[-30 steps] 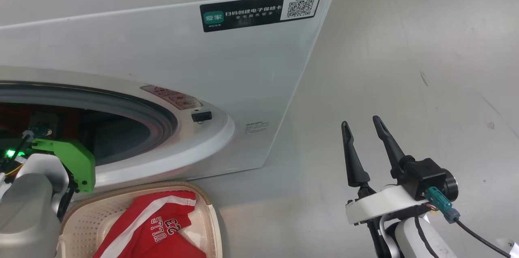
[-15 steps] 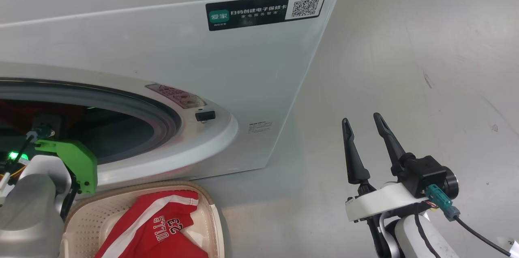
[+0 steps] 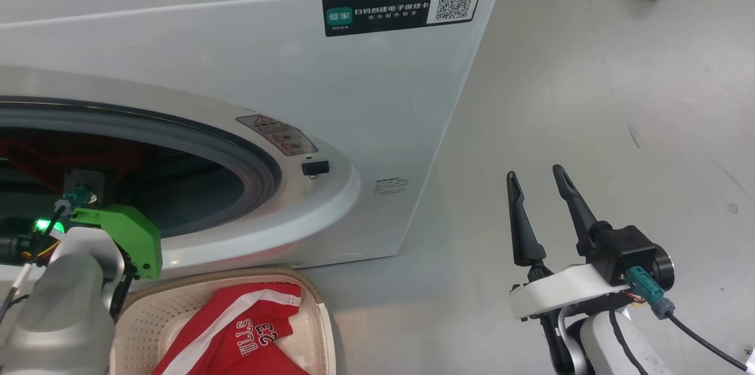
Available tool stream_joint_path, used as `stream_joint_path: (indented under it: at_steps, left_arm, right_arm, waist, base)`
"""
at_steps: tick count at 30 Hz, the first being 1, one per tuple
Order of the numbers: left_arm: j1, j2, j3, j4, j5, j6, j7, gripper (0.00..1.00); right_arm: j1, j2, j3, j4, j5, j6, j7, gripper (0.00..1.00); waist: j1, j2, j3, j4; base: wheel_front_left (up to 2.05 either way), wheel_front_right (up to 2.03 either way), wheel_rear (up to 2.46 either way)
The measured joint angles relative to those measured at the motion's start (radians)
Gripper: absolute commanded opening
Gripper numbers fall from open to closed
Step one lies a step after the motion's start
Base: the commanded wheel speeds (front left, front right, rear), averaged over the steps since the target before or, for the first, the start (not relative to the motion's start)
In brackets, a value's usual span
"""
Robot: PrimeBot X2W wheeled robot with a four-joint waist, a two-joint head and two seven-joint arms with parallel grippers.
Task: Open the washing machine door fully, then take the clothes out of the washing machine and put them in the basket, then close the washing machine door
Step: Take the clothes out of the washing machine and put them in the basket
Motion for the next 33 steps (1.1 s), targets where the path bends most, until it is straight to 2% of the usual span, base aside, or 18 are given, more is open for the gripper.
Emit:
stream_joint_path:
  at_steps: [9, 21, 33]
  left_arm:
    - [0.001, -0.028, -0.004, -0.006, 0.000, -0.001, -0.055, 0.00]
    - [0.052, -0.030, 0.001, -0.057, 0.000, -0.002, -0.065, 0.00]
    - [0.163, 0.001, 0.065, -0.303, 0.026, -0.002, -0.065, 0.00]
  right_arm:
    - [0.003, 0.000, -0.017, 0.010, 0.000, 0.000, 0.000, 1.00]
    - [0.026, 0.000, -0.025, 0.030, 0.000, 0.000, 0.000, 1.00]
    - [0.058, 0.000, -0.041, 0.038, 0.000, 0.009, 0.000, 1.00]
  waist:
    - [0.0000, 0.0000, -0.034, 0.034]
    - [0.0000, 0.0000, -0.087, 0.074]
    - [0.0000, 0.0000, -0.137, 0.110]
  base:
    - [0.00, 0.00, 0.00]
    - [0.00, 0.00, 0.00]
    - [0.00, 0.00, 0.00]
